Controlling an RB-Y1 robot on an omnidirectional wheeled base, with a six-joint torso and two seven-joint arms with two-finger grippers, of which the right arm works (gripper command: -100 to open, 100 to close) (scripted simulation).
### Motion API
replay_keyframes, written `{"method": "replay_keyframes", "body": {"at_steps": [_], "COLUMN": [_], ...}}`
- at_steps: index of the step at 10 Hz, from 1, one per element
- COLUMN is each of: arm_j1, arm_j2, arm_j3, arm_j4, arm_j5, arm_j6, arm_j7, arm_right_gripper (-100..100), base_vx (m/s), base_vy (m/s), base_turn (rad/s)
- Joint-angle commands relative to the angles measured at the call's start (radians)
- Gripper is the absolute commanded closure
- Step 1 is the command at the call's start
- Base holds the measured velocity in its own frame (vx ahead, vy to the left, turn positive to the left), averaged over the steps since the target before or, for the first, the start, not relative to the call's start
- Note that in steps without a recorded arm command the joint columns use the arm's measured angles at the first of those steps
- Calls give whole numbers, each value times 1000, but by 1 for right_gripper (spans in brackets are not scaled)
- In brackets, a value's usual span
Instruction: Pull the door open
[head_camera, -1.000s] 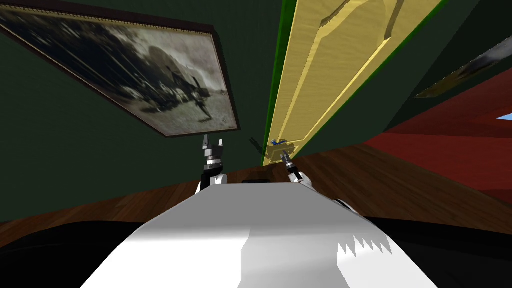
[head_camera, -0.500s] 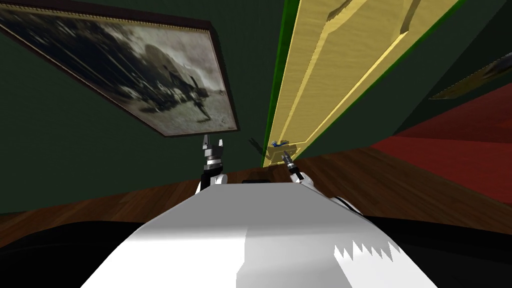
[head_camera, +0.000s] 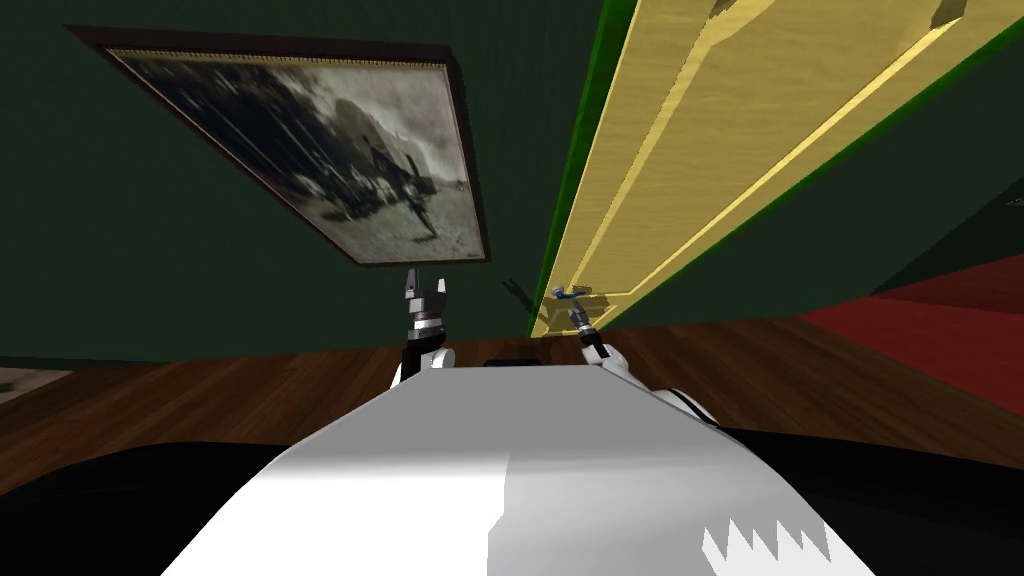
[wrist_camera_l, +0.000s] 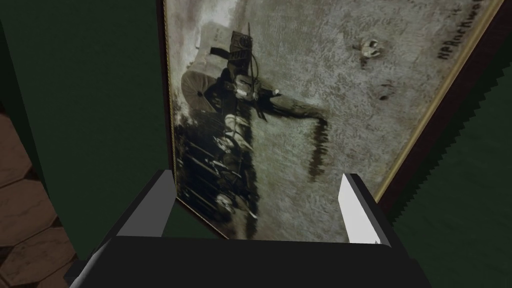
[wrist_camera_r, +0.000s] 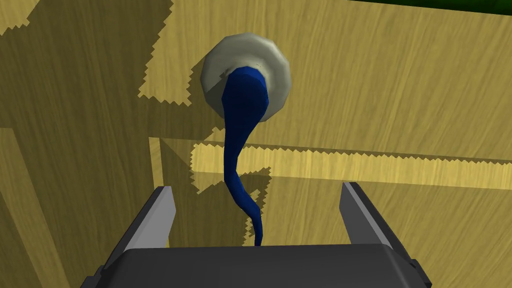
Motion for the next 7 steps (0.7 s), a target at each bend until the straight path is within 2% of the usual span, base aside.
{"method": "replay_keyframes", "body": {"at_steps": [1, 2, 3, 4, 6, 7], "arm_j1": [-13, -23, -32, -41, -58, -58], "arm_j2": [5, 9, 13, 17, 25, 25], "arm_j3": [-32, -52, -72, -91, -127, -127], "arm_j4": [26, 45, 65, 84, 120, 120], "arm_j5": [-1, -1, -1, -1, -1, -1], "arm_j6": [3, 3, 2, 1, 0, 0], "arm_j7": [7, 11, 16, 21, 30, 30], "arm_right_gripper": [-100, -100, -100, -100, -100, -100], "base_vx": [29, 28, 36, 38, 32, 19], "base_vy": [-25, -32, -30, -31, -28, -29], "base_turn": [225, 168, 307, 106, 211, 56]}}
